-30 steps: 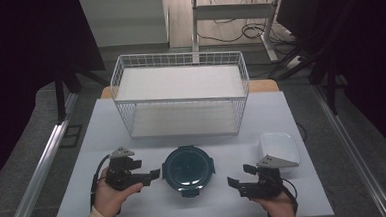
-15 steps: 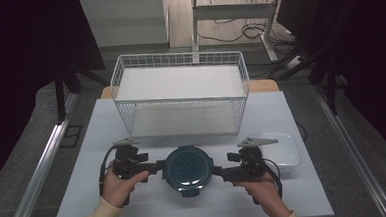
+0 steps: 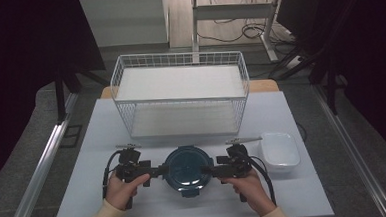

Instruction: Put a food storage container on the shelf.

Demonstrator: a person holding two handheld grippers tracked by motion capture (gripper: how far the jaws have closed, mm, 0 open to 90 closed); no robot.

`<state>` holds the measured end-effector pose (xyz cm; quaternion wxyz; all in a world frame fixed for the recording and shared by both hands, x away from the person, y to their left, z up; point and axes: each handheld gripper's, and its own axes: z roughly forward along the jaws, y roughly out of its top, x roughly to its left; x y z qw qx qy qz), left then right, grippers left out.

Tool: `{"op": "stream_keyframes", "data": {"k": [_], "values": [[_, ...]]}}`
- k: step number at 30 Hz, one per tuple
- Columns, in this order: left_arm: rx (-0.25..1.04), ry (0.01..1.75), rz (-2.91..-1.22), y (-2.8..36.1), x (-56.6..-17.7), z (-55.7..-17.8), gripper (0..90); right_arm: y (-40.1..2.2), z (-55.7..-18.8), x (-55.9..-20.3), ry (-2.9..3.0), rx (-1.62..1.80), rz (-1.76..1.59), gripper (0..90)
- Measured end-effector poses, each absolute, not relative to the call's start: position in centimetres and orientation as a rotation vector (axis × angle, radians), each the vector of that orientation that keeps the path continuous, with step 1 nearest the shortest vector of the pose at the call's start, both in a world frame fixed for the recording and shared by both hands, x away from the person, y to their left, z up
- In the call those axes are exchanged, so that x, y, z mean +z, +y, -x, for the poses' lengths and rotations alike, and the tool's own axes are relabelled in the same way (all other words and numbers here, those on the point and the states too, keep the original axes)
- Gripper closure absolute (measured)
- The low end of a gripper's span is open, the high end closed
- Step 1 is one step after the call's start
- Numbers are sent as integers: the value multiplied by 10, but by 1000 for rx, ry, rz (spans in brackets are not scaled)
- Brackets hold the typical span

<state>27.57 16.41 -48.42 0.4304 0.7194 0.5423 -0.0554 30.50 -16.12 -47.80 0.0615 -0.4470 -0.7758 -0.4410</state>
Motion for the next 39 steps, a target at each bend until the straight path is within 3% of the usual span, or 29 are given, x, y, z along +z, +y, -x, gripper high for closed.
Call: {"op": "stream_keyframes", "data": {"k": [16,24,33,39], "values": [[-284,1374,-1760,152,-507,-285,90,-148,-317,-499,-2270,-1240,1363,86],[-356,1372,-1731,148,-516,-286,133,-145,-316,-506,-2236,-1208,1363,89],[-405,1349,-1729,143,-517,-284,228,-149,-319,-512,-2119,-1172,1423,144],[-422,1381,-1680,145,-518,-283,282,-156,-319,-509,-2073,-1192,1471,249]]}}
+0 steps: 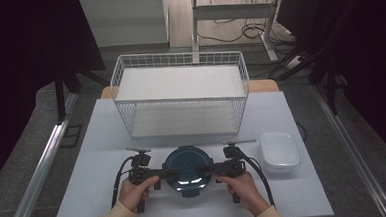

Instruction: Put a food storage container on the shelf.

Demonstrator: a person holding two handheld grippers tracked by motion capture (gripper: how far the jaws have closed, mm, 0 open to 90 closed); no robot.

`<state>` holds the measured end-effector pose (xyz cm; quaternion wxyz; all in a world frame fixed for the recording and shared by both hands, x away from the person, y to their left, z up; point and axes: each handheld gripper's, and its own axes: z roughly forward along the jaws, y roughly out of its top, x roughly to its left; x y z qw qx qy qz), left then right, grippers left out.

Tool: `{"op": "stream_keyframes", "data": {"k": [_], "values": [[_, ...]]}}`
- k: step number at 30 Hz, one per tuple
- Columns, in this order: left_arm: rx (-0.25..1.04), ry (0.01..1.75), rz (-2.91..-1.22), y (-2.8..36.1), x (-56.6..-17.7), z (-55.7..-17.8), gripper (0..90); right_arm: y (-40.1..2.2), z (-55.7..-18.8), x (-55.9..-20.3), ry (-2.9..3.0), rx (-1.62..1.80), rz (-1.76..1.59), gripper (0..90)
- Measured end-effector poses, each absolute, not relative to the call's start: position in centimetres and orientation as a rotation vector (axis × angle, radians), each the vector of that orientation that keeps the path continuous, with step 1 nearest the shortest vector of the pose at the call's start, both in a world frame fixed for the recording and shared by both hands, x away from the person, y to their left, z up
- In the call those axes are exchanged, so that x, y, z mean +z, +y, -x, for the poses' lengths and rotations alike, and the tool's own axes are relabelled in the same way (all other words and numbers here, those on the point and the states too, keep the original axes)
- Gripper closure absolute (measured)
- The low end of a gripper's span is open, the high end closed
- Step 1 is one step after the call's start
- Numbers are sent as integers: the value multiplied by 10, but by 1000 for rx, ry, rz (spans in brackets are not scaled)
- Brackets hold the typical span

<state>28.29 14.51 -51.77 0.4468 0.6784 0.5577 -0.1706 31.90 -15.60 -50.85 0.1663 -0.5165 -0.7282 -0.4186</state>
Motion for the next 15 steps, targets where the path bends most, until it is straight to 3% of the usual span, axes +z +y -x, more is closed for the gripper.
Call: {"op": "stream_keyframes", "data": {"k": [15], "values": [[-339,1397,-1648,141,-505,-267,346,-168,-303,-500,-2022,-1252,1497,358]]}}
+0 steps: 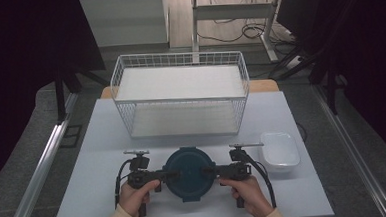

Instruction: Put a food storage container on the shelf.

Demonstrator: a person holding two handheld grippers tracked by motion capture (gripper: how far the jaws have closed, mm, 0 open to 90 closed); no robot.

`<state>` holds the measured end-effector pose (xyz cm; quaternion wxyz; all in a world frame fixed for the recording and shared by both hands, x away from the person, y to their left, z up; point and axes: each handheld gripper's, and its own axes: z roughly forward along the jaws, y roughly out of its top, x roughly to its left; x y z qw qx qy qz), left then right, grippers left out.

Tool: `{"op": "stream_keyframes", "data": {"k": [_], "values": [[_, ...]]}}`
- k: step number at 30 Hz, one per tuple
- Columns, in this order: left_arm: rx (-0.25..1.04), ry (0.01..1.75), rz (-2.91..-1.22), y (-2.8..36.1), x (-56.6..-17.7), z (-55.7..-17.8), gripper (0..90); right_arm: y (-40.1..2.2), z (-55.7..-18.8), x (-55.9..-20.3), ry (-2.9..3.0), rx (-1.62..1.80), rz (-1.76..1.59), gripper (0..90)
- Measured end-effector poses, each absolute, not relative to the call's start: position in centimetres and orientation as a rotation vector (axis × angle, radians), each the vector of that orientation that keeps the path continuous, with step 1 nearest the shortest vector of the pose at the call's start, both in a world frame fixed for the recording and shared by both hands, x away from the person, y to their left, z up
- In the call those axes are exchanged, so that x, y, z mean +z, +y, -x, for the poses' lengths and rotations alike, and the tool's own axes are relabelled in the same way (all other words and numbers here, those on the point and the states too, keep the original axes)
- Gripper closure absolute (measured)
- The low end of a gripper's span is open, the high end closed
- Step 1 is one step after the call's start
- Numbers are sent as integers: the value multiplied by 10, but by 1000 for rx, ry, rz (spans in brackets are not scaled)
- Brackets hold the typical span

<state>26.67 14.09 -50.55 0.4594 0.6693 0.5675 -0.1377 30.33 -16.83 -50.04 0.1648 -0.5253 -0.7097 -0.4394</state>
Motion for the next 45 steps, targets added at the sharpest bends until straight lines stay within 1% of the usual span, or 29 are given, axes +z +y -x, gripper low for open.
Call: {"op": "stream_keyframes", "data": {"k": [10,20,45], "values": [[-324,1407,-1648,141,-500,-262,368,-170,-299,-497,-2018,-1266,1492,380],[-303,1390,-1661,142,-495,-261,372,-169,-297,-494,-2027,-1278,1486,384],[-243,1344,-1661,142,-469,-259,375,-168,-295,-468,-2077,-1365,1452,384]]}}
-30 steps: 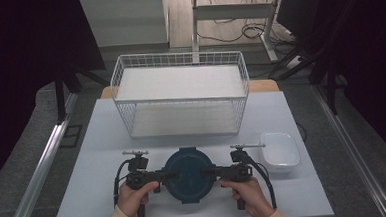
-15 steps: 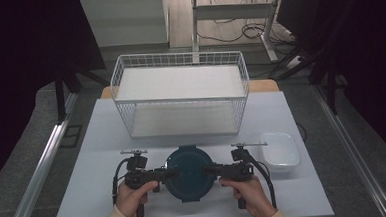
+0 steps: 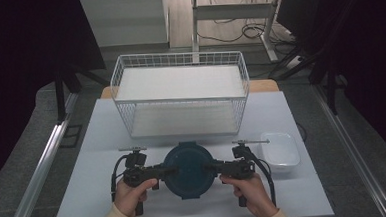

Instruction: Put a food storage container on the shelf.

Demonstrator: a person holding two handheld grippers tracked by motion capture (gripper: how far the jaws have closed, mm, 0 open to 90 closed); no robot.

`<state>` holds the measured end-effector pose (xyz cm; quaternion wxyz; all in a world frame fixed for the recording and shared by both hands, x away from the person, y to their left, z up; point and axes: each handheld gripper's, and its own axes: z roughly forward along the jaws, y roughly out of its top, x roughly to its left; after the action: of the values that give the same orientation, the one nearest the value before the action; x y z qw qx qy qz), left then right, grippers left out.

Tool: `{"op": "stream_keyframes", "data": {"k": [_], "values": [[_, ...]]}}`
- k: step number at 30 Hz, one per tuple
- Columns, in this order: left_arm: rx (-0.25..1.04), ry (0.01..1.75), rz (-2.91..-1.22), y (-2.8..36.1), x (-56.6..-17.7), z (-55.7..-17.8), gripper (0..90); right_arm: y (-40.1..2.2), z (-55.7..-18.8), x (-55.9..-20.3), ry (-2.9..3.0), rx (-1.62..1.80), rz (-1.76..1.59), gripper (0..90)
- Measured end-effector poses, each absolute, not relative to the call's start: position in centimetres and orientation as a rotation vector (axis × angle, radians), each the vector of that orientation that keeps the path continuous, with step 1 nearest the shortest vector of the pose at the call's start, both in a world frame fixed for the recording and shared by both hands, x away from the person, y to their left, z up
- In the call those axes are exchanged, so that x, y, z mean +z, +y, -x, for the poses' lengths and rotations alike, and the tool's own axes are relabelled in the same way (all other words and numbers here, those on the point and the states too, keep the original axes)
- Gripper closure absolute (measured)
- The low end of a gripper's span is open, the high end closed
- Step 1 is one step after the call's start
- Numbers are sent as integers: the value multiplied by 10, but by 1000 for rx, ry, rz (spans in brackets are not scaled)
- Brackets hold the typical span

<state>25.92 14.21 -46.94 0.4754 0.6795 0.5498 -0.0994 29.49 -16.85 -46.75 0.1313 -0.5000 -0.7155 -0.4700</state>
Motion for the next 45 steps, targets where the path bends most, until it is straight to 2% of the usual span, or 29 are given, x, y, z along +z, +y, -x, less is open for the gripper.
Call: {"op": "stream_keyframes", "data": {"k": [18,45], "values": [[-190,1297,-1645,150,-424,-273,376,-161,-309,-420,-2135,-1462,1410,384],[-129,1242,-1639,158,-371,-291,383,-155,-327,-369,-2152,-1574,1363,391]]}}
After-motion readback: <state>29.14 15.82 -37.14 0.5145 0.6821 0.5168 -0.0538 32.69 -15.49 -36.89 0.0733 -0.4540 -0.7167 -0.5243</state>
